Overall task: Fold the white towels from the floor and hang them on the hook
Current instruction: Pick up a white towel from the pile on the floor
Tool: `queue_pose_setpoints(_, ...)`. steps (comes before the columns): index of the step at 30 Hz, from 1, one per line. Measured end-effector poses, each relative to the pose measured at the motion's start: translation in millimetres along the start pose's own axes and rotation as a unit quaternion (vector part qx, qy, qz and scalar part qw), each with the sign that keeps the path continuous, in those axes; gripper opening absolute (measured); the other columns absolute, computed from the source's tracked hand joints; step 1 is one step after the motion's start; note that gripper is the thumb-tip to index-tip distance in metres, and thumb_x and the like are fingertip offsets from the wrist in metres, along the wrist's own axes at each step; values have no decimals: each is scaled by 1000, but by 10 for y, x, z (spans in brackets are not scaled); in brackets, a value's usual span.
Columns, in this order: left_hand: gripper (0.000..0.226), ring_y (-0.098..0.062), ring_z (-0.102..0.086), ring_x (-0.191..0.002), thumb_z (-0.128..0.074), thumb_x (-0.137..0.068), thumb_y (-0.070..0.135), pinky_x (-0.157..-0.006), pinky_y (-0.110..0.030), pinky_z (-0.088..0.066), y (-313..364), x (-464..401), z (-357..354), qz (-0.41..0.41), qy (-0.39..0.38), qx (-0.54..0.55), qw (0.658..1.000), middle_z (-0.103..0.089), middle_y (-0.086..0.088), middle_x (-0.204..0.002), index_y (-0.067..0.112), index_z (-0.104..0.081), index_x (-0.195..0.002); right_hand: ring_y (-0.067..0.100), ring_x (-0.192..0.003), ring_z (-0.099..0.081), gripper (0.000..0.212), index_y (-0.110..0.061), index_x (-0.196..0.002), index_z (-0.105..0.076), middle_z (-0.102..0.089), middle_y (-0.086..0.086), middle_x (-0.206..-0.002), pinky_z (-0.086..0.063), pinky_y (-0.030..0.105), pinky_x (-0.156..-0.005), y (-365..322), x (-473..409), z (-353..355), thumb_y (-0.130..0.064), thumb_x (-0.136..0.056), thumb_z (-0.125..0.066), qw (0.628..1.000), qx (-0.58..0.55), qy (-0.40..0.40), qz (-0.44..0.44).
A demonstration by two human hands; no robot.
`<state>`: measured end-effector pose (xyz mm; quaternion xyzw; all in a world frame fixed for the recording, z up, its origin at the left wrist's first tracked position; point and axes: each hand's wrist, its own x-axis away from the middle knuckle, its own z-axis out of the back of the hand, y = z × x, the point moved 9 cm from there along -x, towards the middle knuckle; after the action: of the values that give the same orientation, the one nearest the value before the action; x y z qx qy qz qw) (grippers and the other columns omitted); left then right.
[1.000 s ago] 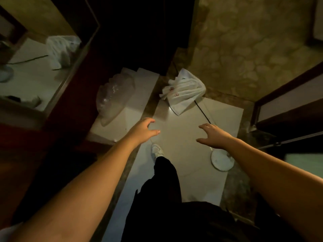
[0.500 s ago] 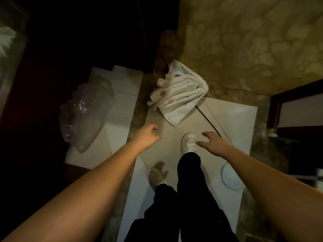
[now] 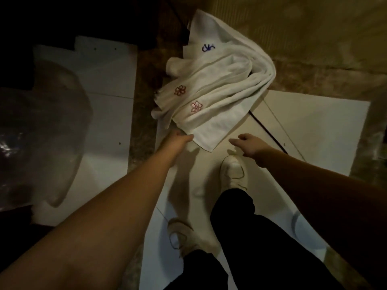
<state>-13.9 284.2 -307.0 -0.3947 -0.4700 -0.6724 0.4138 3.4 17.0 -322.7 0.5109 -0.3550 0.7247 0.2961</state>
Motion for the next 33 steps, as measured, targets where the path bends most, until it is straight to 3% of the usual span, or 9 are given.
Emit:
queue_pose_setpoints(2, 52, -36, -58, -118, -69, -93, 35, -91, -40, -49, -51, -281, -60, 0, 13, 49, 999, -59, -15, -132, 17, -50, -138, 33, -130, -49, 89, -11, -156, -30, -38, 13, -157, -46, 47, -108, 35, -296, -131, -51, -88, -71, 998, -59, 1, -26)
queue_pose_setpoints(5, 56, -19, -60, -97, -68, -94, 34, -73, -28, -49, -93, -579, -74, -5, 34, 99, 994, -60, -1, -120, 24, -47, -145, 31, -123, -51, 92, -13, -156, -29, -40, 11, -153, -51, 40, -92, 75, -613, -322, -53, -86, -73, 985, -164, -3, -45)
queue_pose_setpoints(8, 42, -15, -56, -76, -65, -96, 33, -70, -28, -47, -77, -750, -29, 7, 46, 95, 994, -60, 3, -92, 17, -58, -134, 15, -91, -55, 56, -15, -138, -53, -58, 2, -120, -46, 31, -74, 30, -772, -386, -45, -93, -67, 976, -217, 11, -35)
queue_pose_setpoints(11, 22, -19, -62, -75, -64, -96, 19, -64, -24, -54, -34, -760, 12, 5, 40, 97, 994, -67, -6, -88, 6, -68, -113, 13, -77, -54, 14, -15, -99, -66, -61, 3, -93, -41, 29, -65, 26, -712, -308, -28, -96, -61, 967, -246, 54, -25)
queue_pose_setpoints(13, 13, -16, -60, -67, -59, -98, 9, -52, -18, -50, 30, -606, 1, -10, 21, 84, 996, -67, -7, -81, 6, -66, -88, 12, -70, -53, 16, -21, -83, -60, -61, 1, -83, -38, 26, -60, 27, -517, -250, -24, -98, -57, 964, -260, 48, -9)
queue_pose_setpoints(16, 23, -14, -57, -67, -59, -96, 9, -59, -22, -45, 193, -195, -40, -53, -14, -15, 998, -68, -4, -84, 18, -63, -75, 7, -63, -56, 21, -21, -81, -55, -59, -2, -76, -46, 22, -63, 16, -33, -80, -18, -102, -54, 968, -245, 50, 31)
queue_pose_setpoints(20, 5, -7, -57, -77, -70, -92, 13, -64, -11, -45, 528, 741, -264, -148, -93, -42, 984, -63, 8, -86, 16, -68, -96, 13, -53, -49, 23, -13, -79, -45, -48, 1, -59, -44, 25, -54, -177, 807, 116, -8, -102, -47, 936, -345, 19, 72)
queue_pose_setpoints(25, 39, 5, -56, -86, -80, -84, 31, -76, -13, -47, 795, 1955, -593, -199, -206, -82, 955, -60, 18, -100, 25, -59, -115, 7, -47, -57, 23, -12, -82, -45, -55, -4, -52, -51, 25, -58, -670, 1872, 313, -10, -105, -41, 914, -385, -19, 126)
queue_pose_setpoints(33, 27, -7, -51, -64, -60, -96, 37, -51, -26, -30, 1244, 3126, -34, -269, -56, -188, 943, -54, 9, -71, 26, -49, -74, 6, -53, -60, 17, -11, -87, -50, -57, 3, -66, -53, 22, -55, -1075, 3092, 274, -11, -104, -48, 921, -358, -30, 153)
